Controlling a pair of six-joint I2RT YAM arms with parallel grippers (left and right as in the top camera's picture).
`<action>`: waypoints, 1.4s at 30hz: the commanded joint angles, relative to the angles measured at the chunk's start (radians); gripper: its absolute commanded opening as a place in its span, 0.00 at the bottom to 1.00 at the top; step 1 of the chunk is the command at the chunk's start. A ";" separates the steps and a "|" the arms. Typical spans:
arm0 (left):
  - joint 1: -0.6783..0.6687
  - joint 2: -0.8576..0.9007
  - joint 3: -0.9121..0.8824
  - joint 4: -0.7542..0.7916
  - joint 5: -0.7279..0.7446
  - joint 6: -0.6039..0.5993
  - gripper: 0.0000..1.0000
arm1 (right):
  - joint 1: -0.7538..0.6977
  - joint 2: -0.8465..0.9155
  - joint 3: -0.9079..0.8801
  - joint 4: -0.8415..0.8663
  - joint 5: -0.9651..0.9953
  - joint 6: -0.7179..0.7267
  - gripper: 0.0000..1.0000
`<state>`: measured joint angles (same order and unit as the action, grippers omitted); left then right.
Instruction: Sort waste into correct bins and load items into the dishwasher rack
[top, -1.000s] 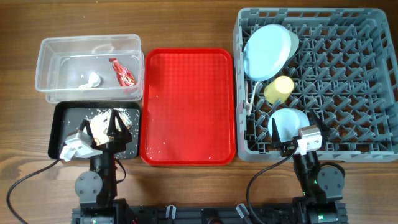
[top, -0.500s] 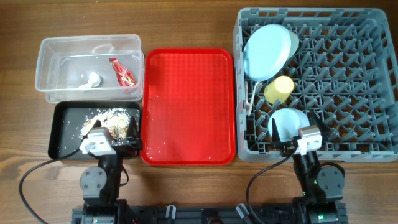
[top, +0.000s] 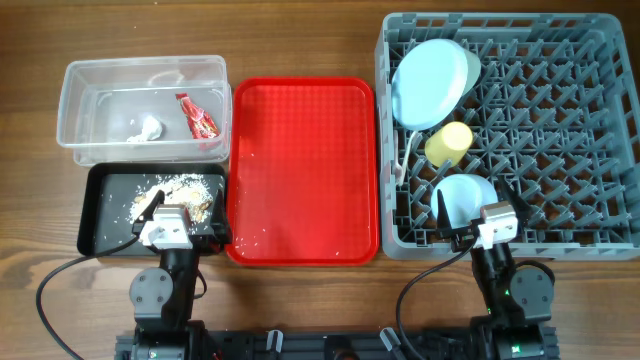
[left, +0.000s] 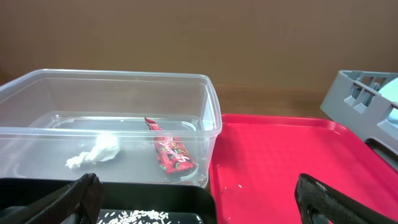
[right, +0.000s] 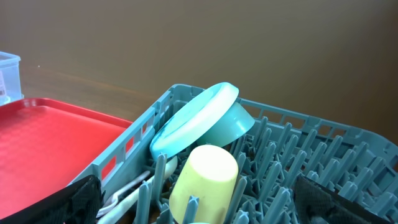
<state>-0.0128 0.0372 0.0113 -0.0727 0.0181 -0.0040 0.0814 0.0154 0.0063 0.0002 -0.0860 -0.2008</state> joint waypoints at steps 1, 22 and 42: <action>0.034 -0.013 -0.006 -0.003 0.026 0.019 1.00 | -0.005 -0.012 -0.001 0.005 -0.013 -0.008 1.00; 0.083 -0.014 -0.005 -0.003 0.026 0.019 1.00 | -0.005 -0.012 -0.001 0.005 -0.013 -0.008 1.00; 0.083 -0.014 -0.005 -0.003 0.026 0.019 1.00 | -0.005 -0.012 -0.001 0.005 -0.013 -0.008 1.00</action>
<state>0.0650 0.0349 0.0109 -0.0723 0.0254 -0.0010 0.0814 0.0154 0.0063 0.0002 -0.0860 -0.2039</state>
